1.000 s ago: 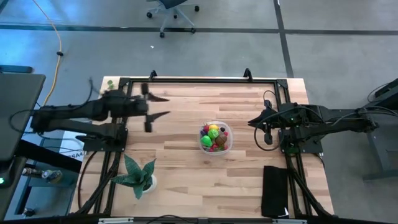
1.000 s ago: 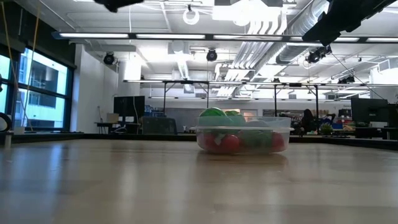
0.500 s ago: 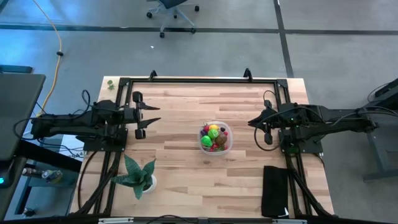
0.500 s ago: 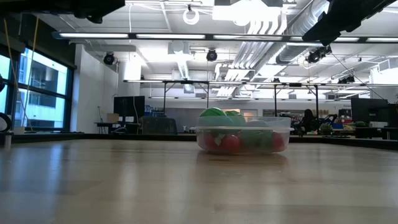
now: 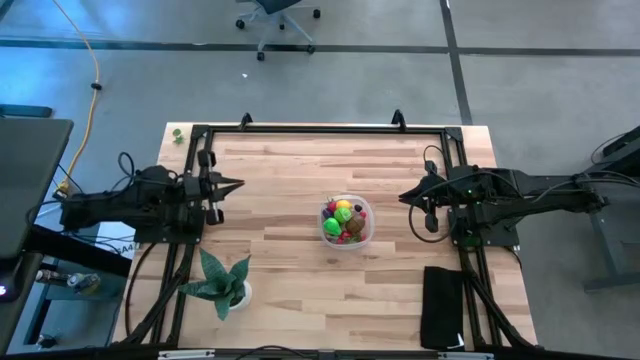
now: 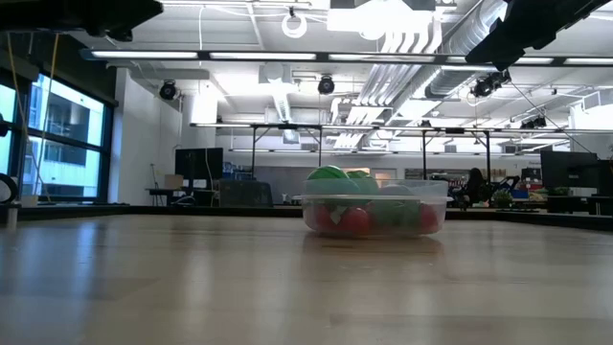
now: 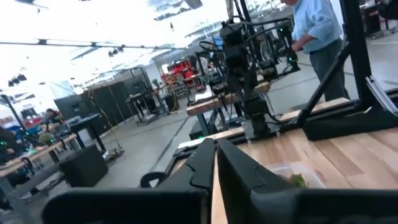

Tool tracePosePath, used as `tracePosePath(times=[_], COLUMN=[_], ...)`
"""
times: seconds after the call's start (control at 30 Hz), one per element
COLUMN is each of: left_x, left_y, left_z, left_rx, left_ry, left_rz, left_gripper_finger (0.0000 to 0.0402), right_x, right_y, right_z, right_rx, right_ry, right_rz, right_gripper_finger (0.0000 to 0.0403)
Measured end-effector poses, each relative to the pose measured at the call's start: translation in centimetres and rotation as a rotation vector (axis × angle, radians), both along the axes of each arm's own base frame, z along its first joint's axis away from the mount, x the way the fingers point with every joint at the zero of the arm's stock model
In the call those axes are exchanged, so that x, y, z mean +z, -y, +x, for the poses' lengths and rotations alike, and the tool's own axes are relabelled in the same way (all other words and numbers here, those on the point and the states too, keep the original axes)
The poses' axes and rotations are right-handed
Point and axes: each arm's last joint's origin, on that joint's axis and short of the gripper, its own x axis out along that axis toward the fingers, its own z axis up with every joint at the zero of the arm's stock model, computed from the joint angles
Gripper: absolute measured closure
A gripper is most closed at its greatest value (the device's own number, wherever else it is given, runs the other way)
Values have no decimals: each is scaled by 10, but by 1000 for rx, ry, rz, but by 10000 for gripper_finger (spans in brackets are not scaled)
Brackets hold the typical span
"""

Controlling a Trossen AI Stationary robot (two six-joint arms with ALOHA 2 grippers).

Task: Pick and placing Produce into tupperware
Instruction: Return to Home Position

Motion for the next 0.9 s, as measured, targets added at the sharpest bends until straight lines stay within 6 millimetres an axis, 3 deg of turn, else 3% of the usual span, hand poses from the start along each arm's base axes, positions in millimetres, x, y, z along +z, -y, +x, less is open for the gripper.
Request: tracePosePath(times=[0.17,0.4,0.67,0.9], left_x=[0,-3,0,-31], left_y=[2,5,6,3], left_z=[-11,-24,-26,-9], left_rx=[-1,-2,-2,-34], left_ry=[21,33,55,156], left_rz=[20,24,54,57], left_gripper_finger=[382,399,400,401], right_x=[0,0,0,0], right_y=[0,0,0,0], right_z=[0,0,0,0], right_rx=[0,0,0,0], right_ry=[0,0,0,0], right_rz=[0,0,0,0], right_gripper_finger=[373,373,373,373])
